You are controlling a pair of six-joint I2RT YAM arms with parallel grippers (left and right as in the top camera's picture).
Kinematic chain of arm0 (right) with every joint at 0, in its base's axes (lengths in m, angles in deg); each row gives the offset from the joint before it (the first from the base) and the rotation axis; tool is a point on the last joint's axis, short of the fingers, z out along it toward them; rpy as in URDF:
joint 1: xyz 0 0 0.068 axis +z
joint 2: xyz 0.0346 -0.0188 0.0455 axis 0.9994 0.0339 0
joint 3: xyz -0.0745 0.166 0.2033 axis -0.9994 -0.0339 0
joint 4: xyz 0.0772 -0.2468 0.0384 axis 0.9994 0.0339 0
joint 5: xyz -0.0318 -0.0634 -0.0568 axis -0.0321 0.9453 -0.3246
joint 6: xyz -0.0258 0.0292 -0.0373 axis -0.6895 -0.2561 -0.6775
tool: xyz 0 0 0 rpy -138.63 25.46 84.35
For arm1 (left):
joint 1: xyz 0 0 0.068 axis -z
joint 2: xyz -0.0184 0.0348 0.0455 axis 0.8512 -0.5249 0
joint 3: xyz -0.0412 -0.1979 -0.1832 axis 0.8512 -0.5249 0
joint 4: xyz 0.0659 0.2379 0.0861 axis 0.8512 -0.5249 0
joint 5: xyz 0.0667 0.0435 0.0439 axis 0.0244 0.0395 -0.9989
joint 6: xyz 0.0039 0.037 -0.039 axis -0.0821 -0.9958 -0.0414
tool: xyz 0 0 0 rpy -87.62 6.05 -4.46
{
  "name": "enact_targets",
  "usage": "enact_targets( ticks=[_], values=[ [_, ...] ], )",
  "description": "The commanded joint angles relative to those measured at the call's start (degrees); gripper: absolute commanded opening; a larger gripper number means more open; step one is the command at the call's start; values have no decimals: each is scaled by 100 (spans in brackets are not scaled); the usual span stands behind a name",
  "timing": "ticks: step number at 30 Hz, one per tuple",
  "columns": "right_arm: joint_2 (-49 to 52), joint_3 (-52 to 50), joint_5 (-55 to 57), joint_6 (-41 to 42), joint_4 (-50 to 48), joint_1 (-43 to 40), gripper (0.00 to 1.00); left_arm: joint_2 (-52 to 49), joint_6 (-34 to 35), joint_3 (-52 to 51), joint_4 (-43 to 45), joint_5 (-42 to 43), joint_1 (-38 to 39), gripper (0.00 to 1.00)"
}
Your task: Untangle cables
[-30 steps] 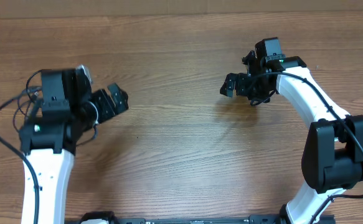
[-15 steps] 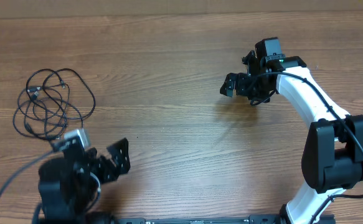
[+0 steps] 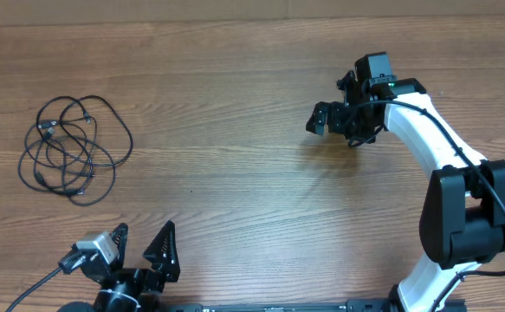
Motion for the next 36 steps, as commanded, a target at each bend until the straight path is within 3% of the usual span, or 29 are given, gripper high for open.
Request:
enact_targets(
  ticks=[1, 9, 13, 16, 25, 31, 36],
  values=[
    [-142, -24, 42, 13, -22, 20, 100, 57, 17, -249, 562, 28, 11, 99],
    [-142, -24, 44, 13, -22, 20, 100, 59, -20, -1314, 3755, -79, 13, 100],
    [-142, -24, 42, 11, -22, 20, 100, 61, -28, -1661, 4601, -710, 216, 100],
    [-142, -24, 42, 13, -22, 20, 100, 61, -79, -1917, 4843, -824, 378, 100],
    [-142, -24, 42, 11, -22, 20, 100, 63, -116, -2951, 5337, -2835, 592, 100],
    [-142, -24, 42, 11, -22, 20, 100, 63, -114, -3644, 5768, -2741, 669, 99],
    [-142, -24, 42, 11, -22, 20, 100, 63, -332, -3799, 5587, -2601, 686, 99]
  ],
)
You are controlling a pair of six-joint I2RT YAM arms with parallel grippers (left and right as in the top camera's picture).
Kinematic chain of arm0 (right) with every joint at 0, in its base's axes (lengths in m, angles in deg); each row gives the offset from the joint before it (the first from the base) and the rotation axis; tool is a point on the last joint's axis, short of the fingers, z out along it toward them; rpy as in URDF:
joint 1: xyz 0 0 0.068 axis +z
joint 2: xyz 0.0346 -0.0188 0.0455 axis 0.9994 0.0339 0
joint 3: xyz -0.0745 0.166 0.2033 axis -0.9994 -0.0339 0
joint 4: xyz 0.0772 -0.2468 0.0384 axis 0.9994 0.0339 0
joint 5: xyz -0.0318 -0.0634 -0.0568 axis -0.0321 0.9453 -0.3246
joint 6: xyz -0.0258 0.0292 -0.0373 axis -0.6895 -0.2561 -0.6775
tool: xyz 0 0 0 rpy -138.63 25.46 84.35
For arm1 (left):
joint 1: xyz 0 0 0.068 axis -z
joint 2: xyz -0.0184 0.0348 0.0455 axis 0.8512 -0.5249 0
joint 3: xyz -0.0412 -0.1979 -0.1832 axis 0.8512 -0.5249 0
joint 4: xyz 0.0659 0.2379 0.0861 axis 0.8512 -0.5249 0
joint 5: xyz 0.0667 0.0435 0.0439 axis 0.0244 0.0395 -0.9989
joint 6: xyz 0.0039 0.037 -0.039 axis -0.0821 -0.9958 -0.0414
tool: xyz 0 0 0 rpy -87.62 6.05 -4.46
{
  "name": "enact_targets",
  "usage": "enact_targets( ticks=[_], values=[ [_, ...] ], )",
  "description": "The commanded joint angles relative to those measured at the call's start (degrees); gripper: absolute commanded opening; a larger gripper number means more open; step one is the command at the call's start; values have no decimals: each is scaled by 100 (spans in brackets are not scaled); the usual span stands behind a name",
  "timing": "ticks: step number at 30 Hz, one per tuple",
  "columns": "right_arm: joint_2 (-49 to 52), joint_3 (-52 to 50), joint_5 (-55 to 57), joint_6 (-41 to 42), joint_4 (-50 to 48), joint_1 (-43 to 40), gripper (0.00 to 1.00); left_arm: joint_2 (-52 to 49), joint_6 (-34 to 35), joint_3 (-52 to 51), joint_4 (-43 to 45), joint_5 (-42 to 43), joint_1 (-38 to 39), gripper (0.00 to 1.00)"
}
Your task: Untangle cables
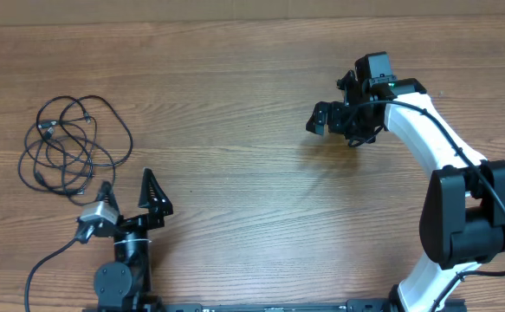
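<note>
A loose tangle of thin black cables (72, 148) lies on the wooden table at the left. My left gripper (129, 185) stands open just below and to the right of the tangle, its two black fingers spread and nothing between them. My right gripper (320, 119) hovers far off at the right centre of the table, away from the cables; its fingertips sit close together, and whether it is open or shut does not show from above.
The white right arm (425, 139) curves from the lower right toward the table's middle. The left arm's own black lead (40, 269) trails off near the front edge. The table's far edge (235, 19) runs along the top.
My left gripper has moved up from the front edge toward the cable tangle and now sits close beneath its right side, still open. The right arm and the cables have not moved.
</note>
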Motion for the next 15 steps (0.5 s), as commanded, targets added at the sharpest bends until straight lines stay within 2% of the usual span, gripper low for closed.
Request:
enact_targets(
  ticks=[1, 3, 6, 8, 15],
  values=[
    [-142, -24, 42, 9, -24, 22, 100, 50, -588, -63, -66, 184, 37, 100],
    [-142, -24, 42, 11, -24, 22, 100, 50, -1130, -63, -282, 557, 37, 100],
    [-142, -24, 42, 9, -24, 22, 100, 50, -1449, -66, -925, 813, 37, 99],
    [-142, -24, 42, 9, -24, 22, 100, 50, -1757, -63, -949, 1049, 37, 100],
    [-142, -24, 42, 11, -24, 22, 100, 50, -2004, -61, -979, 1233, 37, 100]
  ],
)
